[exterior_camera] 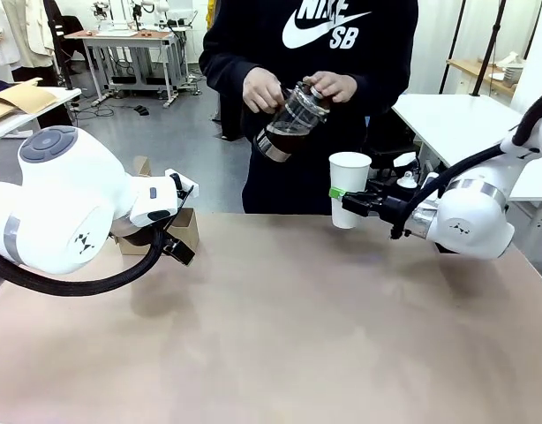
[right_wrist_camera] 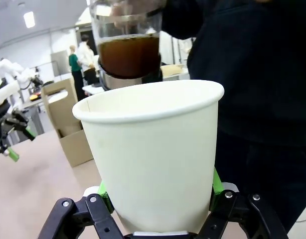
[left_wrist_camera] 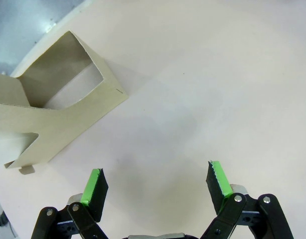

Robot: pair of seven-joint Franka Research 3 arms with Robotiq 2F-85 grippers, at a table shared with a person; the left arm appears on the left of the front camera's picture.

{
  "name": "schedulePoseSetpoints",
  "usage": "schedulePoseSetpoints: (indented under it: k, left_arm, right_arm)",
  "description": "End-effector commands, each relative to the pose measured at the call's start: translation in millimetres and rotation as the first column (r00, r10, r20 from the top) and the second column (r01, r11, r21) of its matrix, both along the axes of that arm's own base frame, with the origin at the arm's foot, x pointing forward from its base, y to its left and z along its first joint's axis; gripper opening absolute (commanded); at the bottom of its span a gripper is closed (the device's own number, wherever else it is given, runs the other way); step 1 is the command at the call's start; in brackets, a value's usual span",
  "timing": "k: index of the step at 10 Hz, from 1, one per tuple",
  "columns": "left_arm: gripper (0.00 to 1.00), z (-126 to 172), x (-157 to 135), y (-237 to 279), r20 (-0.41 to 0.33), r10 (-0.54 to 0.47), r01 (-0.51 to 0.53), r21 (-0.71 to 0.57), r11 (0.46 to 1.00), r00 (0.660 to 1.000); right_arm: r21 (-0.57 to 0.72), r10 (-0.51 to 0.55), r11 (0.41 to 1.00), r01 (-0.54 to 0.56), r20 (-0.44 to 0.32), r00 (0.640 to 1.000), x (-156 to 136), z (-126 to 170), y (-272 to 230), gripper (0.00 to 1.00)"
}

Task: Pour a drink into a cup and package it in a carrier.
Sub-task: Pick up the 600 ml Paper Cup and place it in the middle top area of the table, then when a person places the Paper Cup Lid on the 600 ml Paper Cup , lift the 600 ml Paper Cup.

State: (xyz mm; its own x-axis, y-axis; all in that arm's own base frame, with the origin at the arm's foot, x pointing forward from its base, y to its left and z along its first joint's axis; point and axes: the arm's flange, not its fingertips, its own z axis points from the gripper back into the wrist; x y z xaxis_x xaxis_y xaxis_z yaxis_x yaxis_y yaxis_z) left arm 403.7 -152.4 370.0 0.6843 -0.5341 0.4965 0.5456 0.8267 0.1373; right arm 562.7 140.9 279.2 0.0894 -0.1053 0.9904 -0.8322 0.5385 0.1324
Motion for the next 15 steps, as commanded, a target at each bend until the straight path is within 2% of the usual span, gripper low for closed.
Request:
schedulePoseSetpoints:
  k: [1, 2, 15]
  left_arm:
    - [1.00, 0.3, -0.1, 0.6, 0.000, 0.000, 0.000, -0.003, 1.000, 1.000]
    - [1.00, 0.3, -0.1, 0.6, 0.000, 0.000, 0.000, -0.003, 1.000, 1.000]
    - [1.00, 0.3, -0.1, 0.6, 0.000, 0.000, 0.000, -0.003, 1.000, 1.000]
  right_arm:
    - [-0.015, 0.125, 0.992, -0.124, 0.037, 0.991, -0.5, 0.4, -6.8, 0.80]
    - [0.000, 0.000, 1.000, 0.000, 0.000, 1.000, 0.0, 0.0, 0.0, 0.80]
    - [0.000, 0.000, 1.000, 0.000, 0.000, 1.000, 0.0, 0.0, 0.0, 0.80]
